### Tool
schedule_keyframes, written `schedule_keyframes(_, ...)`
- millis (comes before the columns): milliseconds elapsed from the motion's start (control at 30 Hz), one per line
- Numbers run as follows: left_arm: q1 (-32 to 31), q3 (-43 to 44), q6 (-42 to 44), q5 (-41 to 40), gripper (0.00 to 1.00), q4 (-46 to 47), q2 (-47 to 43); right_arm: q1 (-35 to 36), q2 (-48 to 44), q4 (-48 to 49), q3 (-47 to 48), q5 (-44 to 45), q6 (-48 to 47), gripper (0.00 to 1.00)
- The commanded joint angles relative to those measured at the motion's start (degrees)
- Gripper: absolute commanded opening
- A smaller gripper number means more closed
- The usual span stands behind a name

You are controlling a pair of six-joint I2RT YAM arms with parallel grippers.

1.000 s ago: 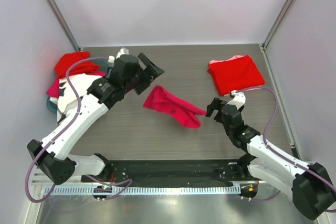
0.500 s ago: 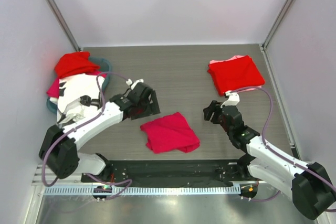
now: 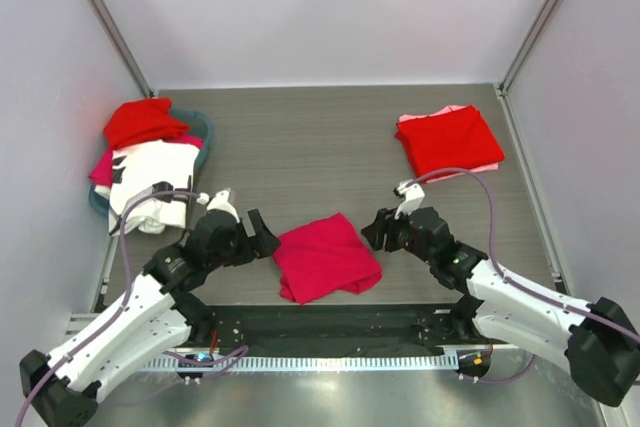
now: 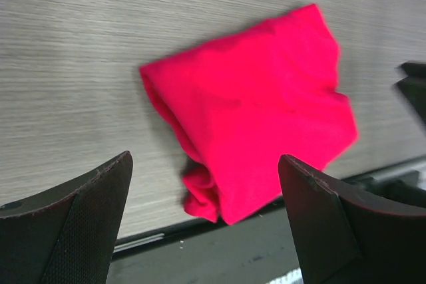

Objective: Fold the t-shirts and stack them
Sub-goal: Move the tshirt to the center of the board, then flatten the tshirt out

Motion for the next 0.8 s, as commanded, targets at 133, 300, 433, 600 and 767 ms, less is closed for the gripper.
schedule_keyframes(133,0.07,-5.30,-6.03,11.06,0.89,-0.87,-8.14,19.70,1.76,-14.46,11.55,10.36,5.49,0.52)
schedule_keyframes(300,-0.02,-9.70,-7.88,14.06,0.84,2.18,-7.79,34.17,15.22,-17.56,20.86,14.30,9.54,0.56)
schedule_keyframes(433,-0.02,-12.25,-8.76,14.50,0.78,4.83,-6.22,39.39,24.72,-19.32,28.08,17.92,11.38,0.54)
schedule_keyframes(600,-0.02,-13.40,-9.28,12.40,0.64,5.89,-5.16,43.79,33.15,-21.33,34.58,24.13,15.77,0.50)
schedule_keyframes(767,-0.02,-15.59,-12.36,11.77,0.54,6.68,-8.05,46.00,37.83,-24.24,37.94,27.94,17.19,0.55)
